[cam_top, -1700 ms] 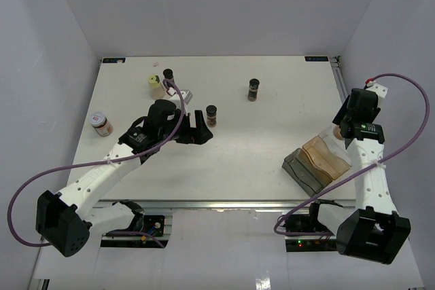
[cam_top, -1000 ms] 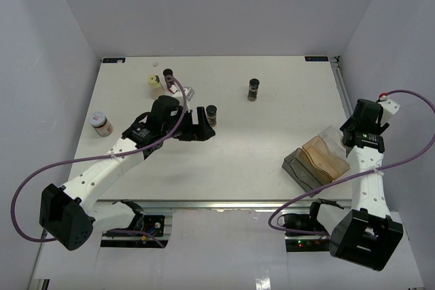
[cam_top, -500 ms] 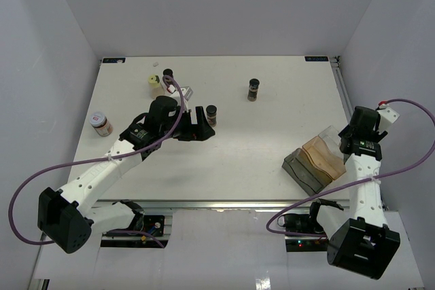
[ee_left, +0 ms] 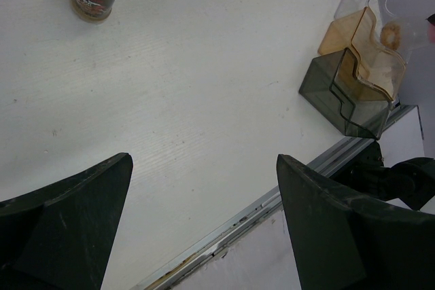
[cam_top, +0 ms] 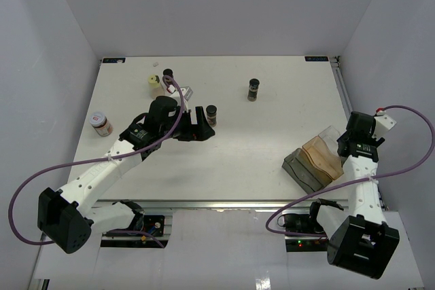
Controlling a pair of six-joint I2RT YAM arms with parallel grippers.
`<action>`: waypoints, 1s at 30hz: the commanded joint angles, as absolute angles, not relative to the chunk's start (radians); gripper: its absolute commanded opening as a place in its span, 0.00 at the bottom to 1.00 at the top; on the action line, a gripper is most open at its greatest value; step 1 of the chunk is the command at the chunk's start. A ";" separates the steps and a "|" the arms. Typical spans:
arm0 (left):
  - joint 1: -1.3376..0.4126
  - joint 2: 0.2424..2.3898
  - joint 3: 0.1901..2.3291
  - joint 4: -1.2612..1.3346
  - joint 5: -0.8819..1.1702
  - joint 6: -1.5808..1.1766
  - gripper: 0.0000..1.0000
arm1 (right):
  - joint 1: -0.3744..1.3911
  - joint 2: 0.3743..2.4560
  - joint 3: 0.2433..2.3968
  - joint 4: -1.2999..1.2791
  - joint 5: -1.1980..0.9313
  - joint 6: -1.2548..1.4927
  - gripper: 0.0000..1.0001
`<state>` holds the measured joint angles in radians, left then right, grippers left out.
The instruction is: Organize the condiment bottles
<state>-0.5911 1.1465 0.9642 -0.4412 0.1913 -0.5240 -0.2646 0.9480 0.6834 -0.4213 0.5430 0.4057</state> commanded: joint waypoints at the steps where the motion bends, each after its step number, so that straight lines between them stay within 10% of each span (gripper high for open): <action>1: -0.592 1.114 0.969 -0.448 0.188 -0.526 0.98 | -0.268 0.945 0.646 -0.313 0.588 0.419 0.08; 12: -0.592 1.130 0.982 -0.452 0.176 -0.516 0.98 | -0.269 0.997 0.630 -0.260 0.579 0.423 0.09; 30: -0.592 1.160 0.996 -0.445 0.183 -0.515 0.98 | -0.268 1.033 0.642 -0.255 0.565 0.414 0.64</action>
<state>-0.5911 1.1574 0.9642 -0.4484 0.1833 -0.5209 -0.2646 1.0351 0.6327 -0.3051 0.5438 0.4092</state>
